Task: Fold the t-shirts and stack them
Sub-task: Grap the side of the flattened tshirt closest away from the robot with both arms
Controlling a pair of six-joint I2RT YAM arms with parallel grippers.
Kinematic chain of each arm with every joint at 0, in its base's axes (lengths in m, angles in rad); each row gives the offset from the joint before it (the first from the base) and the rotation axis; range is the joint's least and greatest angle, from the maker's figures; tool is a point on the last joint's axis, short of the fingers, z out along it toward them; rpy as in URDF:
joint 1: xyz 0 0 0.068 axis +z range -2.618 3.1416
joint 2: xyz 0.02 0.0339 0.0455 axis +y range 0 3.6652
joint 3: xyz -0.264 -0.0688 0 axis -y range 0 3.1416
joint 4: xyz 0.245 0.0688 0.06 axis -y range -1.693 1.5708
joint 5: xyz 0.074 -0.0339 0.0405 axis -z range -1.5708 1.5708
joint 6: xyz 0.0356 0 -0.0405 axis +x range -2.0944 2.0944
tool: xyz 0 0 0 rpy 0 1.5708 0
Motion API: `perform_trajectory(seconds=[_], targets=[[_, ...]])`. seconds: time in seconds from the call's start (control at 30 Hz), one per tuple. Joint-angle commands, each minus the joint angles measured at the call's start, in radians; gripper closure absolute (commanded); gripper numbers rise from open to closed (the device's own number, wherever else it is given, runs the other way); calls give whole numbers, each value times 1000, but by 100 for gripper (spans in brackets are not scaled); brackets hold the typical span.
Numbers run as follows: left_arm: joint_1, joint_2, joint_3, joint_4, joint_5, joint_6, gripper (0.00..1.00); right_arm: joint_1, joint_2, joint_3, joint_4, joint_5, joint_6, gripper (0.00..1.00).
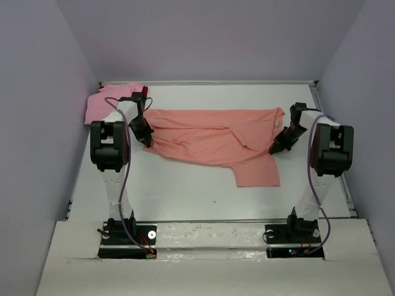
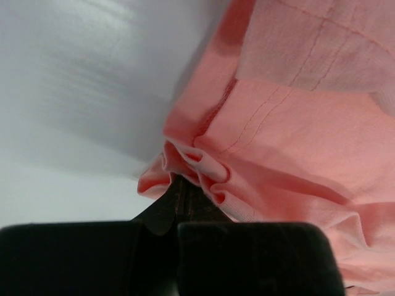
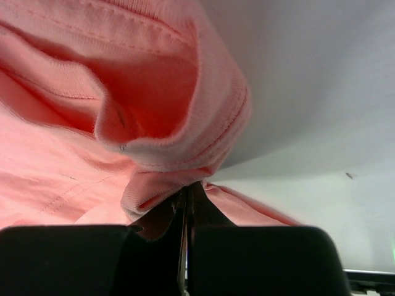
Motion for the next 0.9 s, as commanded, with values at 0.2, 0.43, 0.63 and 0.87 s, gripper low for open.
perform_trajectory(seconds=[0.2,0.43,0.63,0.87], targets=[[4,151,197,33,-39,13,100,-5,131,131,139,103,-9,100],[4,154,211,37,-25,22,100,-5,121,125,155,72,-22,100],[4,52,102,68,-1,27,100,-5,-11,48,165,66,-51,53],[3,-28,34,74,28,36,100,-5,-175,-10,71,91,-72,35]])
